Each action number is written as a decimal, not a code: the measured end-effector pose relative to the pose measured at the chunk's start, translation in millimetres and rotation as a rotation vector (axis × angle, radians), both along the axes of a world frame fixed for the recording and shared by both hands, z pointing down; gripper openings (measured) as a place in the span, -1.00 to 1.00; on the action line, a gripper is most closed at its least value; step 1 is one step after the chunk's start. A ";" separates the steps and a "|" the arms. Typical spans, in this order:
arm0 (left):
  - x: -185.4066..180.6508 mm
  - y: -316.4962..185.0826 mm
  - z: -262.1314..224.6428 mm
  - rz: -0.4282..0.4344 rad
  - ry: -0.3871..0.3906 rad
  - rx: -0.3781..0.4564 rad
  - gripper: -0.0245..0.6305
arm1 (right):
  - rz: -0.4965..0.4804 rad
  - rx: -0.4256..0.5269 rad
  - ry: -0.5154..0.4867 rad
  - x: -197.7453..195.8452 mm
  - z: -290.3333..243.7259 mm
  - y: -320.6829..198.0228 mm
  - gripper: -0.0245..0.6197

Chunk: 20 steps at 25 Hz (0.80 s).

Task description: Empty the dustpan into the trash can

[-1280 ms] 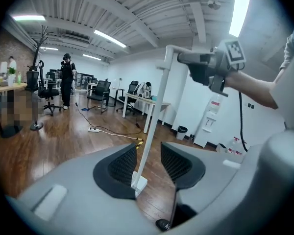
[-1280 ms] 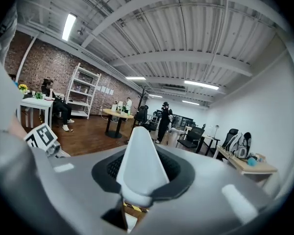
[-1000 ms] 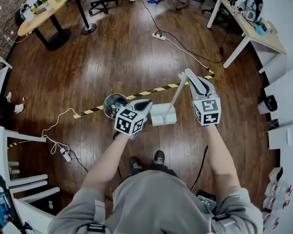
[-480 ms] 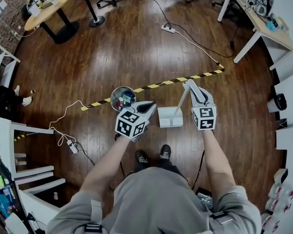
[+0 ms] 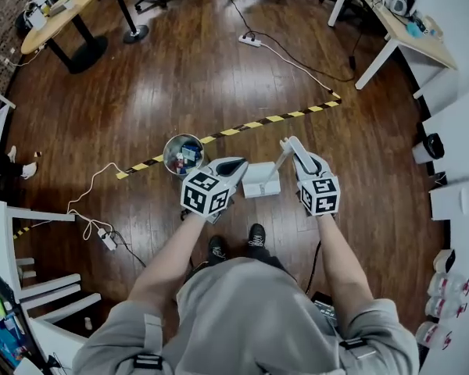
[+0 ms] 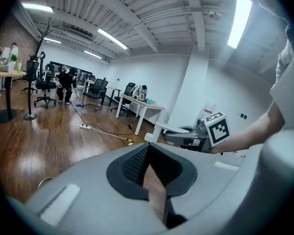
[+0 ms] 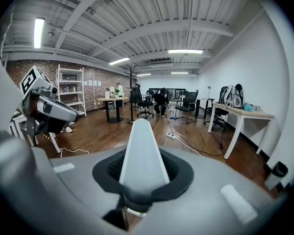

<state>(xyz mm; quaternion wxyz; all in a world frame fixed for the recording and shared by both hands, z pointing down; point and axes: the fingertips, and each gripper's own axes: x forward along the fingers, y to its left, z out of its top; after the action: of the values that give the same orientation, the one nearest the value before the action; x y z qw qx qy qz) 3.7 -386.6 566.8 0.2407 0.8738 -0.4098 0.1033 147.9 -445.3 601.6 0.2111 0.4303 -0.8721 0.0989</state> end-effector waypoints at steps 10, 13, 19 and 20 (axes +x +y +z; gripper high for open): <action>16.4 33.8 -2.6 0.125 0.041 -0.011 -0.91 | 0.084 -0.079 0.006 16.4 22.1 74.1 -0.65; 14.8 38.3 -3.4 0.152 0.043 -0.010 -0.91 | 0.099 -0.104 0.020 22.1 29.7 91.9 -0.60; 18.8 44.7 -5.5 0.214 0.042 -0.004 -0.91 | 0.136 -0.151 0.060 34.2 42.4 116.9 -0.51; 19.9 45.7 -6.6 0.224 0.042 -0.001 -0.91 | 0.138 -0.159 0.064 34.9 43.9 121.2 -0.49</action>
<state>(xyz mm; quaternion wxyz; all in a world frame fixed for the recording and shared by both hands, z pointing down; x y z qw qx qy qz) 23.5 -340.9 560.3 0.2367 0.9159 -0.3046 0.1113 182.8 -324.2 645.5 0.2650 0.4741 -0.8226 0.1684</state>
